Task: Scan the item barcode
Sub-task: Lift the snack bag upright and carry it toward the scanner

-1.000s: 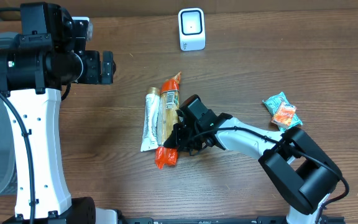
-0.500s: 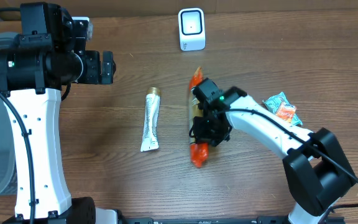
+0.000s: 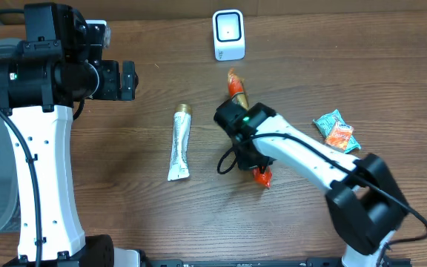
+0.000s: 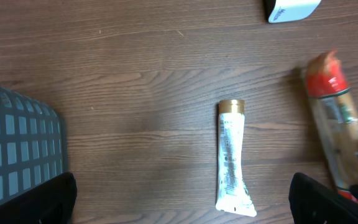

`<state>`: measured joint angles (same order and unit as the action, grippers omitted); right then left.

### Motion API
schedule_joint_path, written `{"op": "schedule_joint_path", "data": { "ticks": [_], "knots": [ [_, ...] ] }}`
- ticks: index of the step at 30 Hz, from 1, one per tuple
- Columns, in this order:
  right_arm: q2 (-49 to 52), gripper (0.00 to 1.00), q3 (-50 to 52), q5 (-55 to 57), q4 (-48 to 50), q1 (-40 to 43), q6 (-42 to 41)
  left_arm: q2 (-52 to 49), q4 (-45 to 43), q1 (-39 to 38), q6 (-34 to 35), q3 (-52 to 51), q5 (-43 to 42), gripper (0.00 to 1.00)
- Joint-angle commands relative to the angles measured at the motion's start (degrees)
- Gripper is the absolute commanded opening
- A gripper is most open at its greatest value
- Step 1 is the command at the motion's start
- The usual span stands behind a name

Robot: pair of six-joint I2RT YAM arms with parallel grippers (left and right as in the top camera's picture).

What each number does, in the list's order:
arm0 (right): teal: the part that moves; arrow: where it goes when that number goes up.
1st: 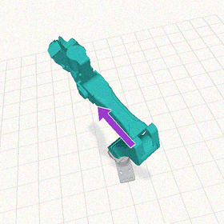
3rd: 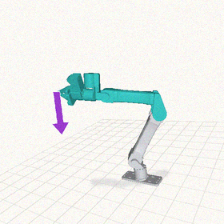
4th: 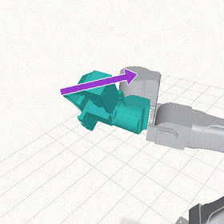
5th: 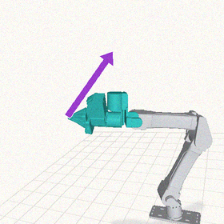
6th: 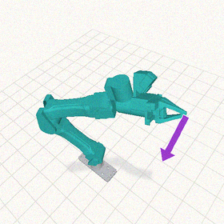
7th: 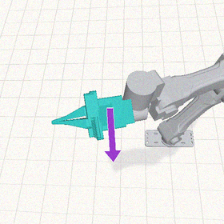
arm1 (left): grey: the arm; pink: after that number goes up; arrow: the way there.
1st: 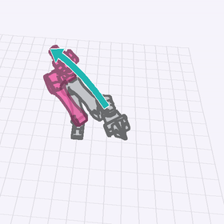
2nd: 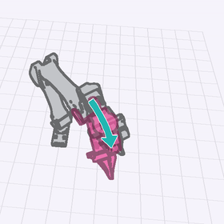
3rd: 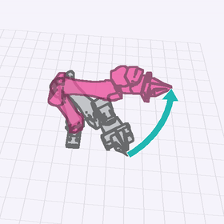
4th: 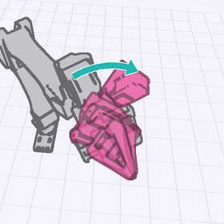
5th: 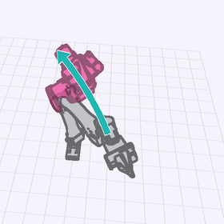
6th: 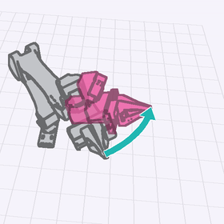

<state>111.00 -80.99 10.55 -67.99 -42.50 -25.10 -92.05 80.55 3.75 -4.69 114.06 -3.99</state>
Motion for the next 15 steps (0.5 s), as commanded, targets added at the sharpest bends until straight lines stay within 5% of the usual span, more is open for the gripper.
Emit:
{"op": "schedule_joint_path", "data": {
  "ticks": [1,5,15],
  "knots": [
    [1.38,0.18,-0.72,3.48,0.57,-1.31,1.75,0.13,-0.22,0.09,-0.68,0.85,0.13,1.0],
    [1.53,0.47,-0.72,0.07,1.53,-1.29,3.13,0.13,-0.22,0.09,-0.68,0.85,0.13,1.0],
    [1.66,0.56,0.09,-6.4,4.94,1.33,7.41,0.13,-0.22,0.09,-0.68,0.85,0.13,1.0]
  ]
}}
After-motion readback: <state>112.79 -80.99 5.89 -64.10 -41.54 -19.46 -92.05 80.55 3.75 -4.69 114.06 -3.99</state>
